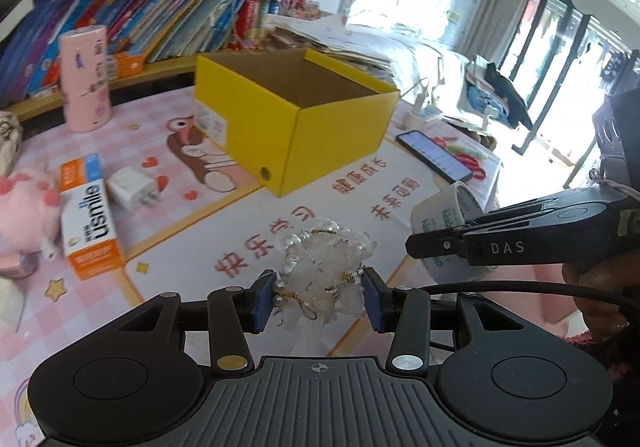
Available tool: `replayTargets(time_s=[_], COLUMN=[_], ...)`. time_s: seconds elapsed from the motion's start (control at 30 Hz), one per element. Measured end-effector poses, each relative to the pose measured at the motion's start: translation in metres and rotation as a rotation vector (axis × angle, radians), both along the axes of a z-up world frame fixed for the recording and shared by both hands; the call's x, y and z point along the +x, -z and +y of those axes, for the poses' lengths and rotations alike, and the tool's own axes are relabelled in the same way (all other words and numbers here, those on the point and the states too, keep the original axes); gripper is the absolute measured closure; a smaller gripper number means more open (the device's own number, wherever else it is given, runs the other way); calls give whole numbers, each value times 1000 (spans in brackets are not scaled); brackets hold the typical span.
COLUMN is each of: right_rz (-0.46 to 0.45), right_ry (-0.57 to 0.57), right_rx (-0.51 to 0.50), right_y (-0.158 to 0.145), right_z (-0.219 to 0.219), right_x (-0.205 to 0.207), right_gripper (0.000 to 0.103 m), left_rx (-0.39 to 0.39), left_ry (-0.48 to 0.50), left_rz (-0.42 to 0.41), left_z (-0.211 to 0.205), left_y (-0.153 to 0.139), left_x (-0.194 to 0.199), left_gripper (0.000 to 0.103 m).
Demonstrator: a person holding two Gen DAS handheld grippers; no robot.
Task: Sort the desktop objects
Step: 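Carry the tape roll and pearl clip with both tools over the yellow box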
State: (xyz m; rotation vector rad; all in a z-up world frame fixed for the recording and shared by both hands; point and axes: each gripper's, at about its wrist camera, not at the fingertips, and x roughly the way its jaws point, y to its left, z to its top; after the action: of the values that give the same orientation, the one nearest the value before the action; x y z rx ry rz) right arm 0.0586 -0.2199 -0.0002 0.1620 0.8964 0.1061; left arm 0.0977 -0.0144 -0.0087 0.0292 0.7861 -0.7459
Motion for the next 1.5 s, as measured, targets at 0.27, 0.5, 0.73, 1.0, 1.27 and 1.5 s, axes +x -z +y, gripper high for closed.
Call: replayTargets(time_s=[0.27,0.5,0.73,1.0,1.27,1.5], right_rz=[6,24,53,103,132,147], right_ry=[21,34,30,5,-64,-150], right_rx=[-2,-12,-19,-39,-33,-12], right_y=[-1,0,3,11,18,22], right_z=[-25,-51,-79,-109,-135,-152], right_x=[6,16,32,53,79,107], right_gripper=[97,97,97,97,97,97], left_rx=[-4,-9,-6,-9,-3,15], left_ry=[28,41,45,50,18,-29], left_rz=[-1,9,27,68,92,103], left_z=[-26,-52,-81,-116,-144,-162], left_y=[-1,0,3,11,15,14], left_x=[10,23,38,55,71,87], left_gripper=[59,59,59,59,59,59])
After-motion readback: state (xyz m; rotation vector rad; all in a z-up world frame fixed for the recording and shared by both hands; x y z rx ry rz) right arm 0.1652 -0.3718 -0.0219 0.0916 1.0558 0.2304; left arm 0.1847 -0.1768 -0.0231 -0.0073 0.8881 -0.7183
